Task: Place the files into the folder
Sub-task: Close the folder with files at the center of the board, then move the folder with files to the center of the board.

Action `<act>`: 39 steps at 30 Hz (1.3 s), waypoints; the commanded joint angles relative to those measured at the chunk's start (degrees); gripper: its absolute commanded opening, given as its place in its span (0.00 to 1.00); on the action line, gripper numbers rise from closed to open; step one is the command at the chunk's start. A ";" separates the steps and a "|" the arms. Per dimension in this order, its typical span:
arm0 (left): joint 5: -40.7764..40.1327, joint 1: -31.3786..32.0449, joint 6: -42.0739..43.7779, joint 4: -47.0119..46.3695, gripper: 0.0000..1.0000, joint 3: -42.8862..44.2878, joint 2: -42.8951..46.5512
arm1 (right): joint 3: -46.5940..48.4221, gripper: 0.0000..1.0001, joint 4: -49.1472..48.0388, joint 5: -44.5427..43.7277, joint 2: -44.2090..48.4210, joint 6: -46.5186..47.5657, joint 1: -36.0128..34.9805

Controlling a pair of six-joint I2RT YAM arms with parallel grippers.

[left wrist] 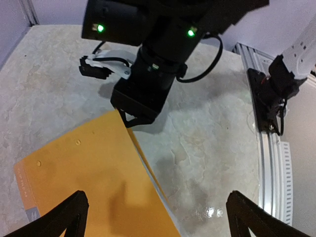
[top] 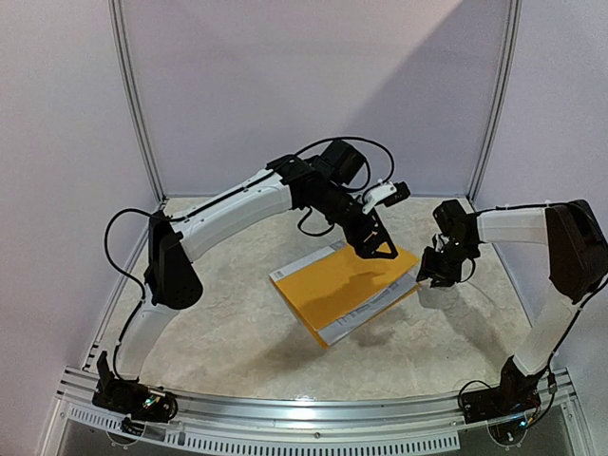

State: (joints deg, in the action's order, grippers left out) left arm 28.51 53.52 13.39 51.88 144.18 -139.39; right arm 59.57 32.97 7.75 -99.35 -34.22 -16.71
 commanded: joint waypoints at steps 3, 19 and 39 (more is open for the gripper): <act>-0.29 -1.26 -7.06 -0.45 1.00 1.86 2.21 | 1.89 0.43 5.24 -6.74 1.68 1.43 0.45; -33.50 -24.17 8.91 3.08 0.49 -14.87 -1.57 | -2.31 0.38 3.00 -9.69 3.20 -3.18 -6.45; -23.26 -13.39 18.08 0.27 0.48 -49.17 11.33 | 19.45 0.36 -2.50 -3.23 -19.80 -2.39 -5.98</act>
State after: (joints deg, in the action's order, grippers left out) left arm -0.64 38.39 31.53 49.63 99.59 -129.08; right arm 74.50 28.49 3.60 -113.95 -38.06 -23.35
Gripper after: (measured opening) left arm 0.476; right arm 0.356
